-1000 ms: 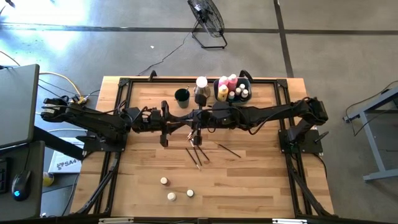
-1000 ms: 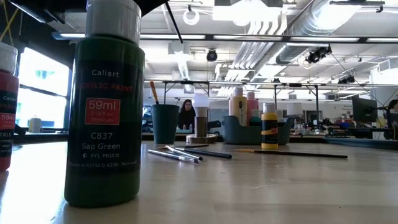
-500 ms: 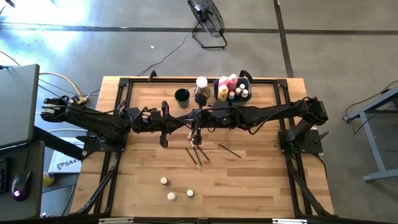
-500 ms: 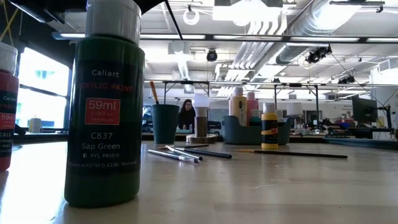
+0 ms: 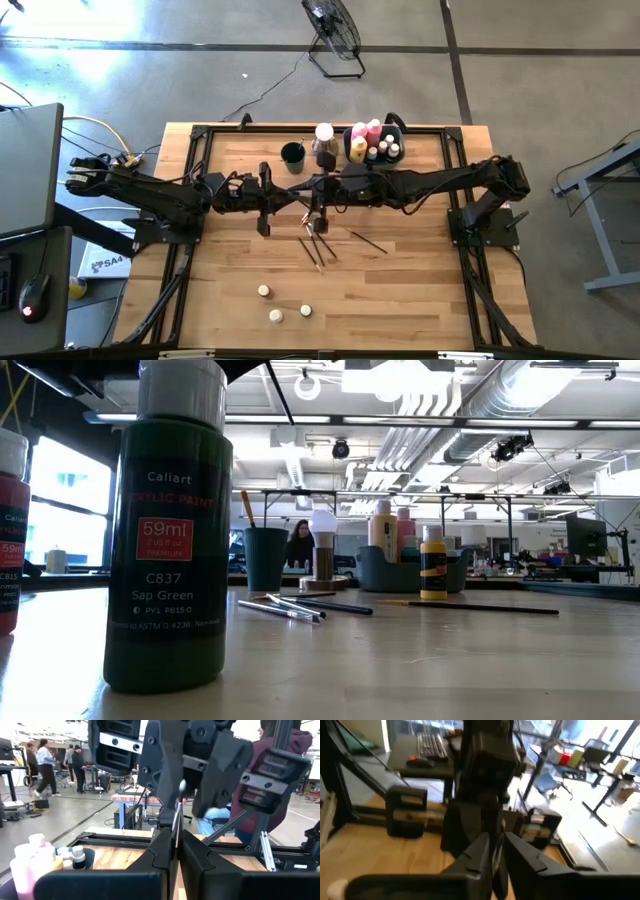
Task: Pick & Place Paint Supplies
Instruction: Put the silver paintbrush into the blue cup
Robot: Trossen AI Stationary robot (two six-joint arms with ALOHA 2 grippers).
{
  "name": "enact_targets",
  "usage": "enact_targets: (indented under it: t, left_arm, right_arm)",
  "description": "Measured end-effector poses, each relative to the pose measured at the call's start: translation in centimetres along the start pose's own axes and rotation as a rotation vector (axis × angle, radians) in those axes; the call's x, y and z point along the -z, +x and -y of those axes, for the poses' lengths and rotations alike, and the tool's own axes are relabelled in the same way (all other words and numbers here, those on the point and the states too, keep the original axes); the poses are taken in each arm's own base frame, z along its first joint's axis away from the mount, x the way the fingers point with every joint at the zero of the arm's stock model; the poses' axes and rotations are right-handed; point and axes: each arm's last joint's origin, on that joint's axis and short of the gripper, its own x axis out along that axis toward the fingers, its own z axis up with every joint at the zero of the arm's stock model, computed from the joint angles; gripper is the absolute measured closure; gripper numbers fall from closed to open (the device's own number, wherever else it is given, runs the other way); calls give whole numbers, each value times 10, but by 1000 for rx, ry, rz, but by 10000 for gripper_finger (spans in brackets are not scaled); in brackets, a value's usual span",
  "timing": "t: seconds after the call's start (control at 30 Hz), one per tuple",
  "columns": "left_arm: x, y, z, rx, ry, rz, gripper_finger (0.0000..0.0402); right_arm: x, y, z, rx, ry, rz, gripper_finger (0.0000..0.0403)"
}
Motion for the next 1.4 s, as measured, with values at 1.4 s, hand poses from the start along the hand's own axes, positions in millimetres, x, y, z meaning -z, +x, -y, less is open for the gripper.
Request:
enact_targets:
  t: [1.4]
  left_arm:
    - [23,-29,-154,-560,42,-276,387]
  right_arm:
    - [45,-66,-45,54,58,-275,311]
